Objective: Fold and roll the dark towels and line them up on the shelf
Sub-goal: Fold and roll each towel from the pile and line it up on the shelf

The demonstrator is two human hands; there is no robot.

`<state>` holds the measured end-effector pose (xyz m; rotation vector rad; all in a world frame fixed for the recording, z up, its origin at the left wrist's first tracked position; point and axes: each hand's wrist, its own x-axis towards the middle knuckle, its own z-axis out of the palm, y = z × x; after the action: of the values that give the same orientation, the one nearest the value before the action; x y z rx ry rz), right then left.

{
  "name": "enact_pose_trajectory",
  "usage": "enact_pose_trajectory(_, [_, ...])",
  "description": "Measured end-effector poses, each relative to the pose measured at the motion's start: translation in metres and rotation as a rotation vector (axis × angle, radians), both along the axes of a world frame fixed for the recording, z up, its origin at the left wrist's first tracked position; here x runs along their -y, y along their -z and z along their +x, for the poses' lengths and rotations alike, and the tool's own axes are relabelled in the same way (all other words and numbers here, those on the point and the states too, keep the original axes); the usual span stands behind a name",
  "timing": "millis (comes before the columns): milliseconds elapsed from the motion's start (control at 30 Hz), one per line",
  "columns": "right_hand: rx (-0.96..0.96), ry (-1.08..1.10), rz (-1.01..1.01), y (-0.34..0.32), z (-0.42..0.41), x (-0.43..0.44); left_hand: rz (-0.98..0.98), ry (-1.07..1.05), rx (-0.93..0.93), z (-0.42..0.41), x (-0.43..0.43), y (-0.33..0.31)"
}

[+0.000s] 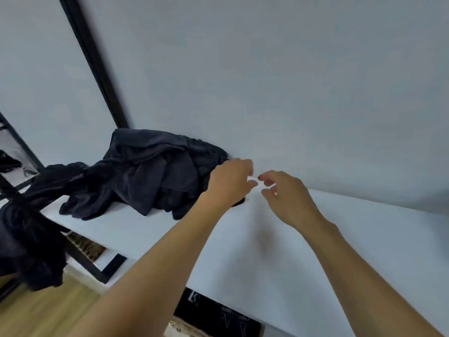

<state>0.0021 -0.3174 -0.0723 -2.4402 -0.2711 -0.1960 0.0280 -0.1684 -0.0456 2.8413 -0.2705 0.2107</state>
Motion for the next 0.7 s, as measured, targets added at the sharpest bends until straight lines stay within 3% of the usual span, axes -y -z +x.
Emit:
enact_pose_trajectory(133, [-0.106, -0.111, -0.192, 0.027, 0.026, -0.069, 0.278, -0.122, -0.187, -0.007, -0.081, 0.026])
enact_pose_trajectory(233, [-0.078, -0.056, -0.419, 0.044, 0.039, -0.095, 0.378, -0.077, -0.018, -0.011, -0.097, 0.055])
enact_pose_trajectory(333, [0.041, 0.012, -0.512, 0.042, 0.047, -0.1, 0.303, -0.028, 0.133, -0.003, -0.103, 0.059])
enact_pose_trajectory(467, [0.103, 0.047, -0.094, 0.0, 0.055, -0.095, -0.03, -0.02, 0.169, 0.018, -0.119, 0.013])
enact_pose_trajectory(567, [0.188, 0.073, 0.042, -0.051, 0.059, -0.093, -0.295, -0.048, 0.193, 0.028, -0.124, -0.028])
enact_pose_trajectory(700, [0.236, 0.061, 0.199, -0.112, 0.061, -0.09, -0.35, -0.062, 0.252, 0.043, -0.136, -0.072])
